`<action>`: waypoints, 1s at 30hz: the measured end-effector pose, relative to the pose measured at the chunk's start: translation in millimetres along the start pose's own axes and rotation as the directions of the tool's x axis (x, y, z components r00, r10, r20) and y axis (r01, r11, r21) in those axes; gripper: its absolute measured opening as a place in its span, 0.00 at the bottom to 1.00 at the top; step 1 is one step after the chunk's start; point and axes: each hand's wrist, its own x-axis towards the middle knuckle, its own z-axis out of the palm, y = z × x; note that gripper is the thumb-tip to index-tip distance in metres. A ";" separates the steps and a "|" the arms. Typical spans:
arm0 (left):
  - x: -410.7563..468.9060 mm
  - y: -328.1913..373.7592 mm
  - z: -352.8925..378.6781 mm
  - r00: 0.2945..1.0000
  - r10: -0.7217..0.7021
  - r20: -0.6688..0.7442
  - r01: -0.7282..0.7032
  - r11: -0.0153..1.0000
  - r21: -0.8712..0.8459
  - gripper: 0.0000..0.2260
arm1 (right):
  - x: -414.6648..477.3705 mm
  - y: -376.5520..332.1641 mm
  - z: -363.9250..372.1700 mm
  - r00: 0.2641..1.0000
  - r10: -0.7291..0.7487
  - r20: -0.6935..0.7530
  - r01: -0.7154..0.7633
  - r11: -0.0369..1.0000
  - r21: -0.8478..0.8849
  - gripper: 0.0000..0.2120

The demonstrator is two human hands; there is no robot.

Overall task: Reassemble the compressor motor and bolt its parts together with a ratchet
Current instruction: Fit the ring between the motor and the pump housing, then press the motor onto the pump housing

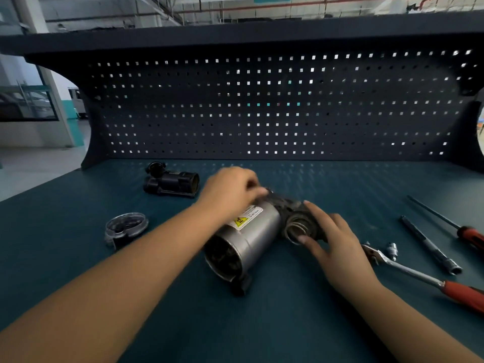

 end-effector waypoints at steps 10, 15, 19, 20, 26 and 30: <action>40.7 -190.2 7.1 0.900 -0.415 0.135 0.276 0.780 0.562 0.34 | 0.8 0.5 -3.3 0.999 -0.048 -0.008 0.048 0.999 -0.017 0.33; 74.2 -212.5 17.4 0.889 -0.399 0.226 0.156 0.726 0.670 0.44 | 1.8 1.5 -2.6 0.997 -0.071 -0.030 0.071 0.997 -0.026 0.32; 87.6 -225.1 27.7 0.870 -0.412 0.271 0.064 0.639 0.766 0.32 | 1.3 0.2 -3.8 0.999 -0.038 -0.002 0.038 0.999 -0.013 0.29; 88.4 -227.4 30.9 0.868 -0.406 0.286 0.036 0.625 0.780 0.31 | 0.8 1.4 -3.5 0.999 -0.035 0.007 0.035 0.999 -0.015 0.29; 98.9 -229.1 26.7 0.868 -0.379 0.319 -0.056 0.565 0.823 0.27 | 1.1 3.4 -1.5 0.999 -0.047 -0.006 0.047 0.999 0.003 0.30; 92.1 -227.6 20.2 0.902 -0.306 0.305 -0.105 0.530 0.842 0.24 | 1.5 4.0 -1.7 0.998 -0.057 -0.014 0.057 0.998 -0.009 0.30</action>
